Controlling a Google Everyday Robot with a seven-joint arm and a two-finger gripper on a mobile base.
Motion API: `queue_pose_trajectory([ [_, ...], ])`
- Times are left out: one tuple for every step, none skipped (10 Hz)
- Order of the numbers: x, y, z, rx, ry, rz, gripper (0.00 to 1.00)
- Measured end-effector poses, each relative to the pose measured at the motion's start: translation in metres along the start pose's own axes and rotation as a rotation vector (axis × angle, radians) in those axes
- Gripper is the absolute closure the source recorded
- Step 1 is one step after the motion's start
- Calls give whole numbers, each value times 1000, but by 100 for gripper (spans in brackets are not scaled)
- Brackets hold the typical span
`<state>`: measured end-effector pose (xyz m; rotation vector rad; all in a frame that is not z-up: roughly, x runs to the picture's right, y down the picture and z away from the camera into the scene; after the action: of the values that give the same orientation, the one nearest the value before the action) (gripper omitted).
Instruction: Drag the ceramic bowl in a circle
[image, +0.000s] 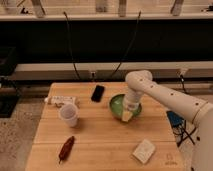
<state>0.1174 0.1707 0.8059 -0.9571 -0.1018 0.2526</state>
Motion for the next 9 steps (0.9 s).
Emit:
queue_pose_trajectory([
  [1, 0, 0, 2, 4, -4, 100],
  [1, -4, 0, 9, 7, -5, 100],
  [1, -13, 1, 17, 4, -3, 100],
  [-2, -24, 2, 20, 4, -14, 100],
  [-9, -32, 4, 22, 5, -38, 100],
  [-16, -34, 7, 22, 7, -62, 100],
  [-30, -35, 11, 18, 8, -100, 100],
  [-33, -33, 13, 13, 7, -119, 100],
  [-37, -28, 17, 4, 8, -143, 100],
])
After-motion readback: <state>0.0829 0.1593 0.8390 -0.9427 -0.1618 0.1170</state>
